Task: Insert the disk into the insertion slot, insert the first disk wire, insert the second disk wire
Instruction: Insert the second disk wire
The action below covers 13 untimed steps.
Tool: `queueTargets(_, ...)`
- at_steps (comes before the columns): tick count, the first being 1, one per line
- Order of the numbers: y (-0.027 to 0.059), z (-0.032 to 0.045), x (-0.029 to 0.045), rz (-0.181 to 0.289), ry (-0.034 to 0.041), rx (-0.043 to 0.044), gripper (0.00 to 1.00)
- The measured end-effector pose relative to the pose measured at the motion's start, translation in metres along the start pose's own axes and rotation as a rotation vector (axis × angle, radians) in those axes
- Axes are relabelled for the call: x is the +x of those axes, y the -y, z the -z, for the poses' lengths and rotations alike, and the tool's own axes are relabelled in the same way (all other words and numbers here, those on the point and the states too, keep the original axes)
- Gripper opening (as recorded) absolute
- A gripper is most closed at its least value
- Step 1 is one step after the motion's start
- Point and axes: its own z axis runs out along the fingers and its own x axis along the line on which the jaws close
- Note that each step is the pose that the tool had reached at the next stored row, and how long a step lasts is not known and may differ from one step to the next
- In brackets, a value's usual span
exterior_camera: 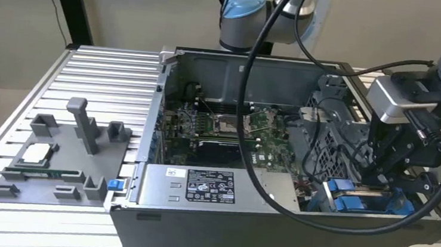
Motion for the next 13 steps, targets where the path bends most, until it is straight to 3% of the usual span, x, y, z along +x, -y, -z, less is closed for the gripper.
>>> queueTargets(6, 0.0028, -0.0036, 0.0002, 0.017, 0.0043, 0.0069, 0.0)
queueTargets(13, 0.01, -0.0049, 0.0006, 0.026, 0.0233, 0.0102, 0.0)
